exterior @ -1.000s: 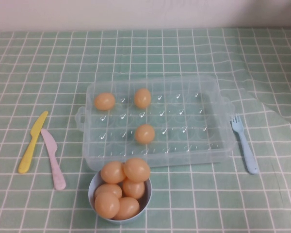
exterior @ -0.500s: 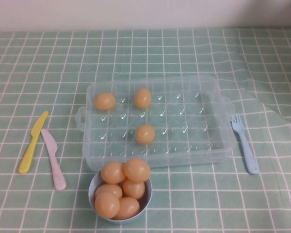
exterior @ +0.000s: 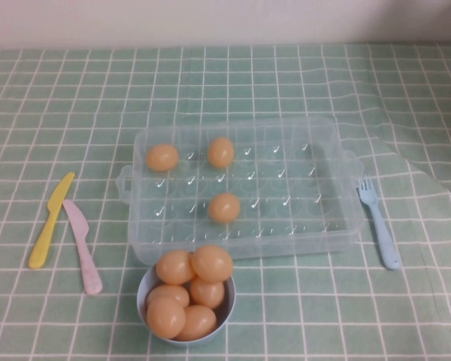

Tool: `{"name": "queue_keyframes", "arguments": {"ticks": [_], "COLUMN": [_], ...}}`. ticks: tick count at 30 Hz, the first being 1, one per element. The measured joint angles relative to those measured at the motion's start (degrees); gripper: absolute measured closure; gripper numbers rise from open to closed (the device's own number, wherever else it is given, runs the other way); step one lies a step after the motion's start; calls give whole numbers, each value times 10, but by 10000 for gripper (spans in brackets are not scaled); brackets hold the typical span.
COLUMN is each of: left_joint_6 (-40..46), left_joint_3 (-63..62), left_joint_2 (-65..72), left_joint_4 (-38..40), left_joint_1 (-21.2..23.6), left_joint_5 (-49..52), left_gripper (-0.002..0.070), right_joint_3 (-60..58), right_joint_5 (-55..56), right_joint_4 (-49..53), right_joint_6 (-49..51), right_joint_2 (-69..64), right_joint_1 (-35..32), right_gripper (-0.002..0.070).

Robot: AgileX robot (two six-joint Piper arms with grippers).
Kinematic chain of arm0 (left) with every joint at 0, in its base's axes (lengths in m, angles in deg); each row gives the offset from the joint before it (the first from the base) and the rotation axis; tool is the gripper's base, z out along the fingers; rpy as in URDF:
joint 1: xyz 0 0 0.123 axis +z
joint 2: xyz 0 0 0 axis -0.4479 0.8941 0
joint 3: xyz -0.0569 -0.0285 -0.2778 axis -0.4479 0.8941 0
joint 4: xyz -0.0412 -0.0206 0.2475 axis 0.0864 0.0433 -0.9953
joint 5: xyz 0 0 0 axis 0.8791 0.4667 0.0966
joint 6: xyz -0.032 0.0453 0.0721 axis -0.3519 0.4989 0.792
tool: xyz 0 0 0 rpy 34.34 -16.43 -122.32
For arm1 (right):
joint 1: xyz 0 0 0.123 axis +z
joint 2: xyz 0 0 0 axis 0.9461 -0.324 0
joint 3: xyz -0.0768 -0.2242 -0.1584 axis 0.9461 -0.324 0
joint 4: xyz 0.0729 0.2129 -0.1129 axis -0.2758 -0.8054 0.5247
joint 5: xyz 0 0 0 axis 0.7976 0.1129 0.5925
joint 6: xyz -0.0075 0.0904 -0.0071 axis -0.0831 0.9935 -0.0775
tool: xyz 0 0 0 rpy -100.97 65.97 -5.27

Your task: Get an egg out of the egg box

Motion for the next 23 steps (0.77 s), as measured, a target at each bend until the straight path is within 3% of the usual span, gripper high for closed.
{"name": "queue_keyframes", "arguments": {"ticks": [6,23], "left_joint_6": [0,0], "left_joint_3": [0,0], "left_joint_2": [0,0], "left_joint_4": [0,0], "left_joint_1": [0,0], "left_joint_5": [0,0], "left_gripper": [680,680], "right_joint_3": [0,0], "right_joint_5": [-65,-114], "right_joint_4": [-49,-65], "right_joint_6": [-86,-95], "right_joint_2": [0,0], "right_joint_1": [0,0], "right_gripper": [694,694]}}
